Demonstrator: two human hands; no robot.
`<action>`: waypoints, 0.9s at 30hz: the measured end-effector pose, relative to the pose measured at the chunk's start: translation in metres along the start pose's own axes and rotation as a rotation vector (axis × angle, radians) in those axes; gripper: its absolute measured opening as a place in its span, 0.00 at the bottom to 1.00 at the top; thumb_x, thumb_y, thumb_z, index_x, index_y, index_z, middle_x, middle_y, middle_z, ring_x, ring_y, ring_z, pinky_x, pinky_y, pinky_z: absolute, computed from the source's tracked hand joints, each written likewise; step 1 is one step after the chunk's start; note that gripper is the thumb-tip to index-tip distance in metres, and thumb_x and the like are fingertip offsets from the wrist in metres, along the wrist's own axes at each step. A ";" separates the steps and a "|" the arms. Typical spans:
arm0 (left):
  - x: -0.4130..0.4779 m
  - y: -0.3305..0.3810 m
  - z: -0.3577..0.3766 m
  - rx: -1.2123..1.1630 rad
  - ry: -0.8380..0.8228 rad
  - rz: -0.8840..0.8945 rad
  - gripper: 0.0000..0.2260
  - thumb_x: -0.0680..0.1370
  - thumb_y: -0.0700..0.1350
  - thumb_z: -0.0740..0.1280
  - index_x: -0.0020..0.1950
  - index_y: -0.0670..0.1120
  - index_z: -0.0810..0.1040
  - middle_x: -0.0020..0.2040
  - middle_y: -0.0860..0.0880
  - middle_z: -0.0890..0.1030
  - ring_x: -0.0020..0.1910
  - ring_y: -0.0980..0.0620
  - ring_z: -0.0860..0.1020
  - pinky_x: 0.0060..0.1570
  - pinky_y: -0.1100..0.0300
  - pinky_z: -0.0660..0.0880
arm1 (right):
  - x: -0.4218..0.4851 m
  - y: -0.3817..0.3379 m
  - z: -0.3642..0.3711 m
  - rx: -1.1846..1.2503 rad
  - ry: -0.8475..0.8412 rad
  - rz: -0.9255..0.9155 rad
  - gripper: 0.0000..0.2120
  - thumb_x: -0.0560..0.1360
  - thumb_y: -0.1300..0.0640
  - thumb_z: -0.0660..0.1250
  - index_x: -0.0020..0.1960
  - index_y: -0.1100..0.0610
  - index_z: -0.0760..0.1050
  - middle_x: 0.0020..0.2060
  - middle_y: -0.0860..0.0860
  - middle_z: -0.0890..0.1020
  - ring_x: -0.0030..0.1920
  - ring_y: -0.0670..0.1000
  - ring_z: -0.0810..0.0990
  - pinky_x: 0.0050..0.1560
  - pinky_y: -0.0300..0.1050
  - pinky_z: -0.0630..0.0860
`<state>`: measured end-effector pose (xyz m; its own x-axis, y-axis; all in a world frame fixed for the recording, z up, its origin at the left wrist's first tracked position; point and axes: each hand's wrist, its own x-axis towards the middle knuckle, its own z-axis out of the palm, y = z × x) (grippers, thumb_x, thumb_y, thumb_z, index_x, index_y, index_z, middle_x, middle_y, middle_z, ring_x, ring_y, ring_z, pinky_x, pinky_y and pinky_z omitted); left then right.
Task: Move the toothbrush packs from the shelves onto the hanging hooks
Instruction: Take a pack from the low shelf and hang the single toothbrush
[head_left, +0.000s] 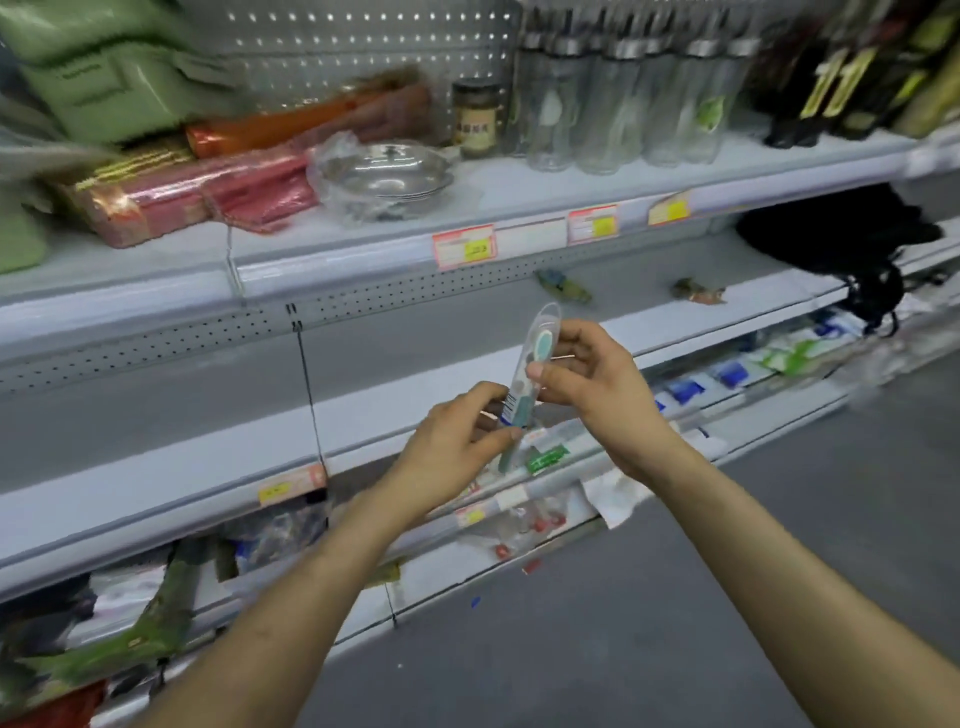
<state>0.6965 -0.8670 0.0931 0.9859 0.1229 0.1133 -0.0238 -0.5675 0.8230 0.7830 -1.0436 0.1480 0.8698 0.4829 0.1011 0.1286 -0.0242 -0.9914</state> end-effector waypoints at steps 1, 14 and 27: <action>0.016 0.013 0.019 -0.012 -0.021 0.016 0.13 0.80 0.49 0.72 0.64 0.56 0.76 0.56 0.56 0.83 0.52 0.57 0.83 0.56 0.47 0.81 | 0.003 0.001 -0.025 -0.008 0.030 -0.010 0.14 0.79 0.66 0.72 0.62 0.56 0.78 0.56 0.55 0.85 0.57 0.59 0.85 0.58 0.60 0.84; 0.200 0.148 0.230 -0.122 -0.226 0.143 0.10 0.80 0.48 0.73 0.60 0.56 0.77 0.52 0.56 0.84 0.52 0.55 0.83 0.57 0.48 0.81 | 0.030 0.028 -0.302 -0.062 0.356 0.013 0.15 0.79 0.67 0.72 0.63 0.57 0.76 0.53 0.58 0.84 0.54 0.57 0.86 0.53 0.52 0.85; 0.386 0.240 0.408 -0.217 -0.657 0.371 0.15 0.79 0.51 0.72 0.65 0.55 0.77 0.57 0.56 0.84 0.53 0.59 0.84 0.54 0.48 0.82 | 0.057 0.048 -0.500 -0.135 0.890 0.034 0.12 0.80 0.62 0.73 0.61 0.55 0.77 0.54 0.62 0.82 0.53 0.62 0.84 0.53 0.59 0.85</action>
<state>1.1386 -1.2878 0.1077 0.8015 -0.5886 0.1056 -0.3359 -0.2970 0.8939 1.0774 -1.4549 0.1474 0.9141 -0.3750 0.1543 0.1021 -0.1555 -0.9825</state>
